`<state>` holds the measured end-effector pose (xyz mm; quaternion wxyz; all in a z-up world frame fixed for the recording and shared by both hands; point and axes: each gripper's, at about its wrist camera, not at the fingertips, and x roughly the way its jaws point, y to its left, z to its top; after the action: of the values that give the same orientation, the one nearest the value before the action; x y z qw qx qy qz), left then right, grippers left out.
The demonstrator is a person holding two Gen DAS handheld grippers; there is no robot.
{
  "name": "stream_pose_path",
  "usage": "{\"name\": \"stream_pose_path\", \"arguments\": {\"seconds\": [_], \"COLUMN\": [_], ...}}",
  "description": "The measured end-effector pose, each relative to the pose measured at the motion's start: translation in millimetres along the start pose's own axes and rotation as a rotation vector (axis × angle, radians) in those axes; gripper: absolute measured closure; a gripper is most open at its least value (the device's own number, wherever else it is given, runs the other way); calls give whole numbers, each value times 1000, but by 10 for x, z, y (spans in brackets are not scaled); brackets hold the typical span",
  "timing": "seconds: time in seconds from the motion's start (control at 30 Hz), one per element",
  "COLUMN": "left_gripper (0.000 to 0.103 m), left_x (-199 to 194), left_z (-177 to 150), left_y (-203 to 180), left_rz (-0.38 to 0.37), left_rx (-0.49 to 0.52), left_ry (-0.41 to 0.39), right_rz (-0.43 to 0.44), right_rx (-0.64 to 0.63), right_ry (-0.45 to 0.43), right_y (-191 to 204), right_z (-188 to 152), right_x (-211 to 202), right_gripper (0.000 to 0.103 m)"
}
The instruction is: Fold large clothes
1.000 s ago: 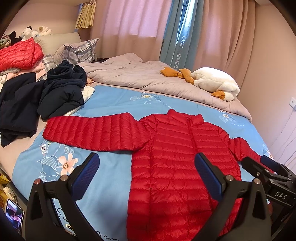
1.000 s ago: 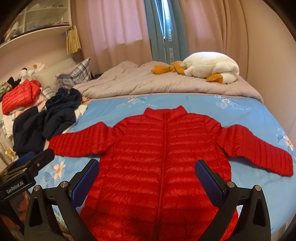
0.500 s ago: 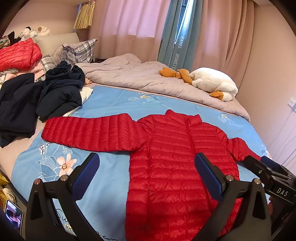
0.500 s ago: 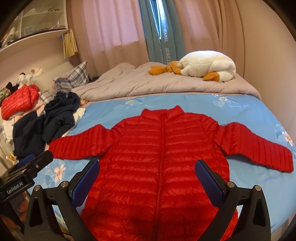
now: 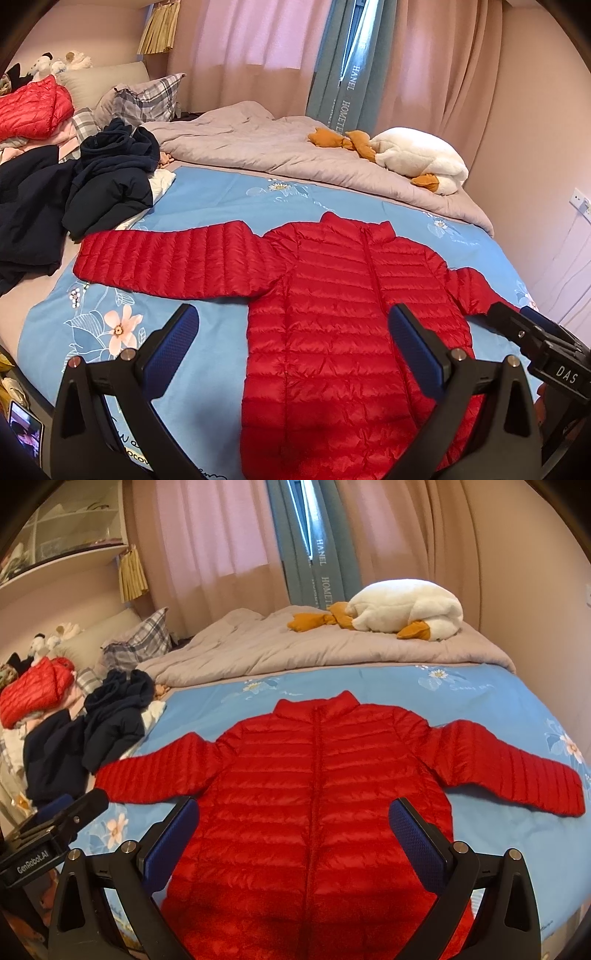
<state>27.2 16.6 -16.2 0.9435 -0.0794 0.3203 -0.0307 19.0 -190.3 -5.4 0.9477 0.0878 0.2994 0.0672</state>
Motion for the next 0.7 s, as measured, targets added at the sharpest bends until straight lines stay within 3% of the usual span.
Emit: {"name": "stream_pose_path", "arguments": {"seconds": [0.43, 0.7], "left_gripper": [0, 0], "left_x": [86, 278], "left_z": [27, -12], "left_y": [-55, -101], "left_rz": [-17, -42], "left_rx": [3, 6], "left_ry": [40, 93], "right_rz": [-1, 20], "right_rx": [77, 238], "right_ry": [-15, -23], "right_y": [-218, -735], "right_z": [53, 176], "right_x": [-18, 7], "right_gripper": [1, 7]}}
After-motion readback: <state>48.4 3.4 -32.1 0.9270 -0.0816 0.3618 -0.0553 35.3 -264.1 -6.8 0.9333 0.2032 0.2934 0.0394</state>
